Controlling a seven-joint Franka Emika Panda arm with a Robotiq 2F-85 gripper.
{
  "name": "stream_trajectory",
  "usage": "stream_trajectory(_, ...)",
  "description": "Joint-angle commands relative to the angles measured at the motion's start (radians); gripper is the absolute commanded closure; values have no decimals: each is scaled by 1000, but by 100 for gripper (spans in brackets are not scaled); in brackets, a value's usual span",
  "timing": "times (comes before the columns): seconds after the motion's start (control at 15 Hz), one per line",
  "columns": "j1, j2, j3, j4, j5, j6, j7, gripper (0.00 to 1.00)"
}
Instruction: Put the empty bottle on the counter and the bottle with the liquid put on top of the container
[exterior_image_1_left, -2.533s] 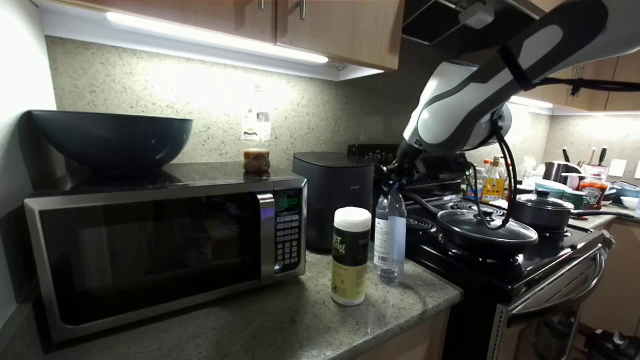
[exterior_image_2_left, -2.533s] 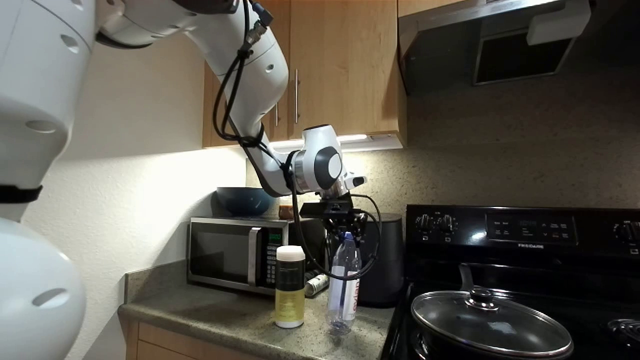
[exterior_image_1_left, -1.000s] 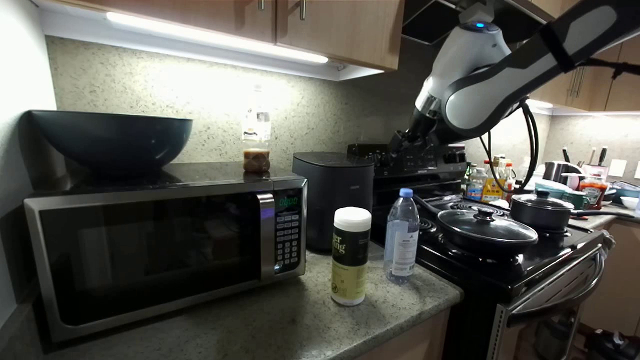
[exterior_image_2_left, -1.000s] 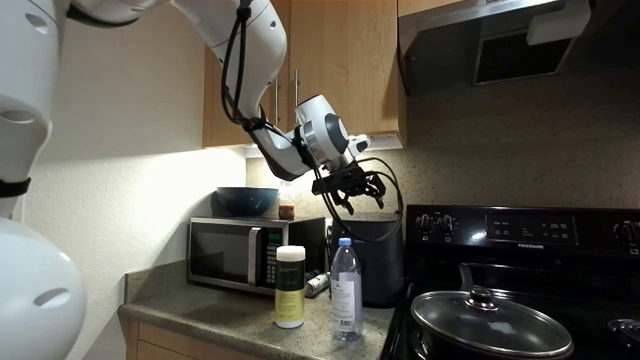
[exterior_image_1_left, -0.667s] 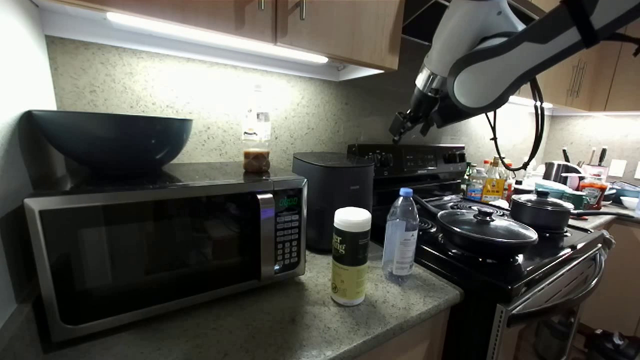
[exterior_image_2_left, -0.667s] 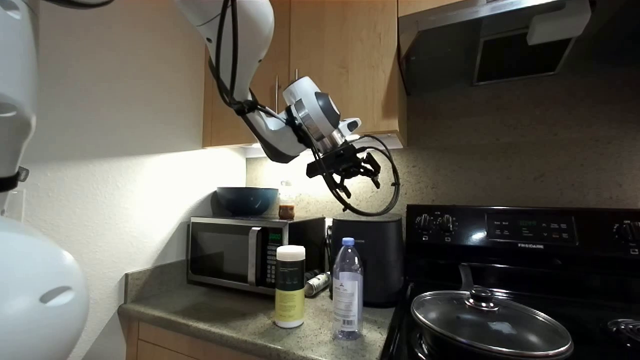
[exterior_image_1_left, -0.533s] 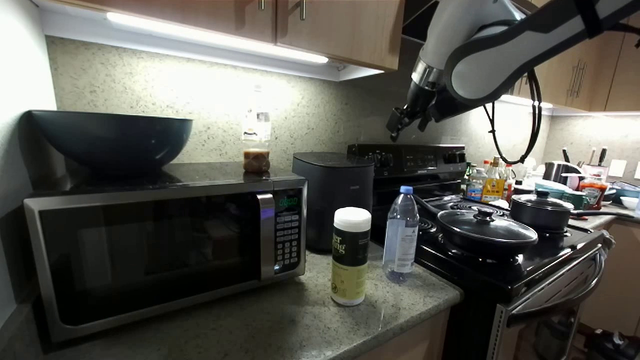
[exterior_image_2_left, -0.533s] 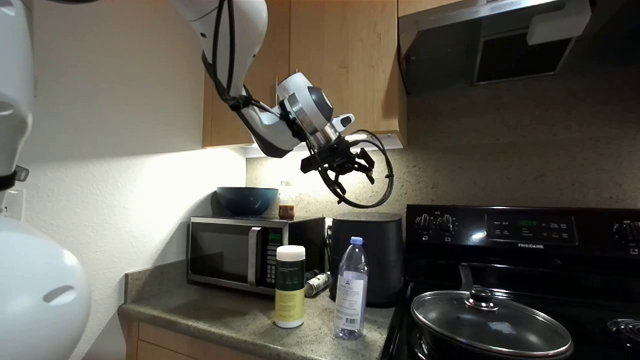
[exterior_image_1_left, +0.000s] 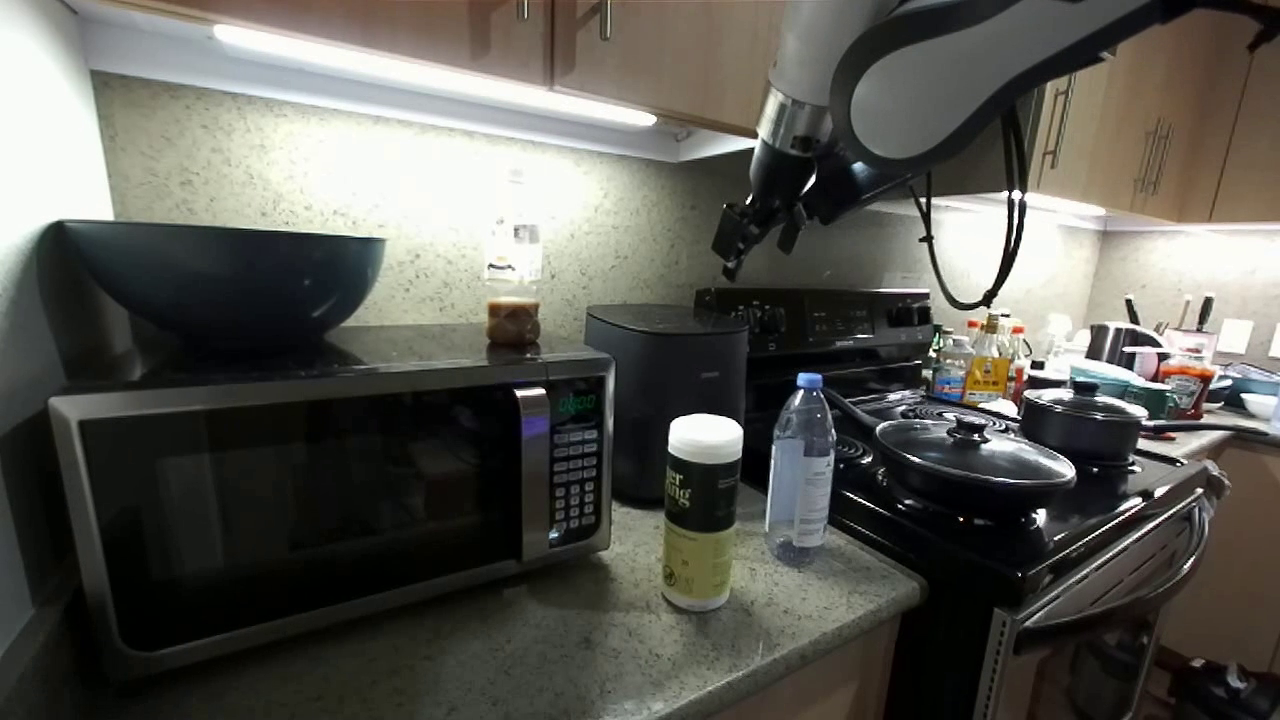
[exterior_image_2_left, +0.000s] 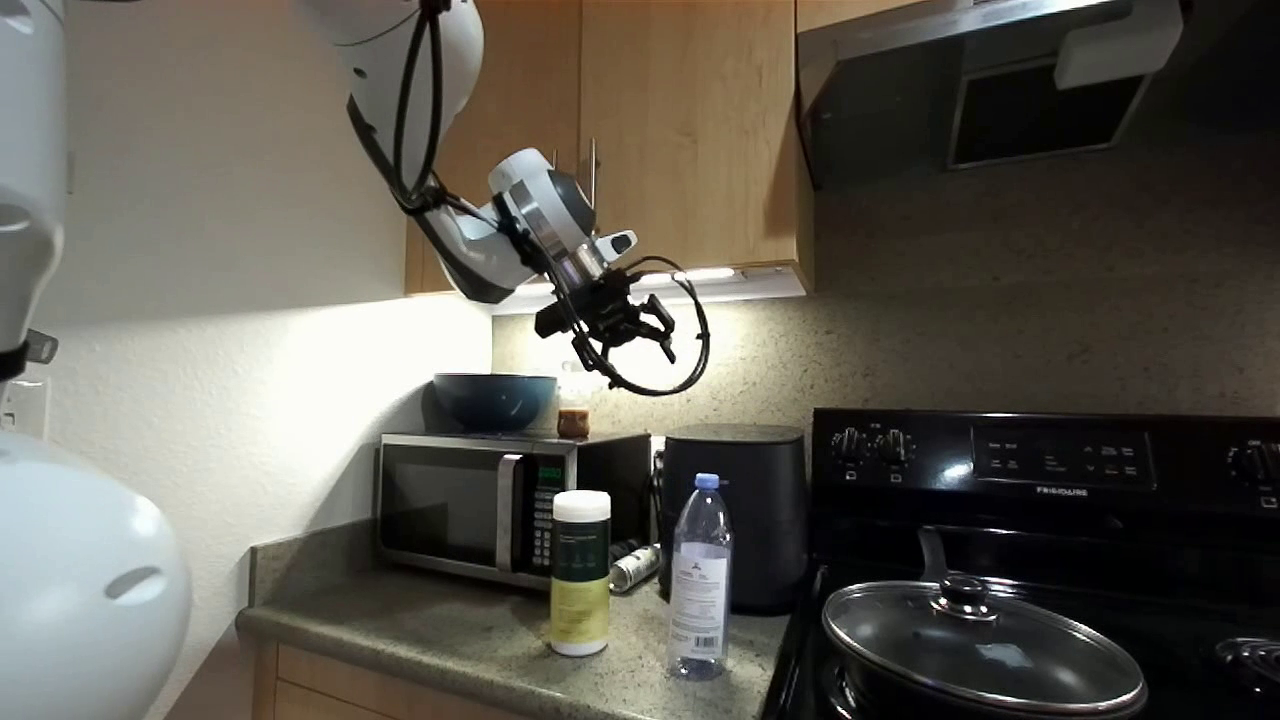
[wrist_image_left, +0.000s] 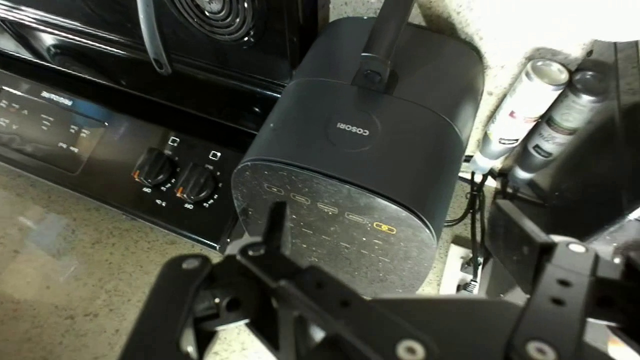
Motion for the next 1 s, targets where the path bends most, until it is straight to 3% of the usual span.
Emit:
stream_trajectory(0.0, 21, 14, 36, 32, 10, -39, -80, 0)
stream_trajectory(0.33, 62, 44, 78, 70, 5, -43, -139, 0)
stream_trajectory(0.87, 68, 39, 77, 55, 1, -20, -97, 0)
stream_trajectory(0.93, 65, 45, 73, 51, 23, 37, -89, 0)
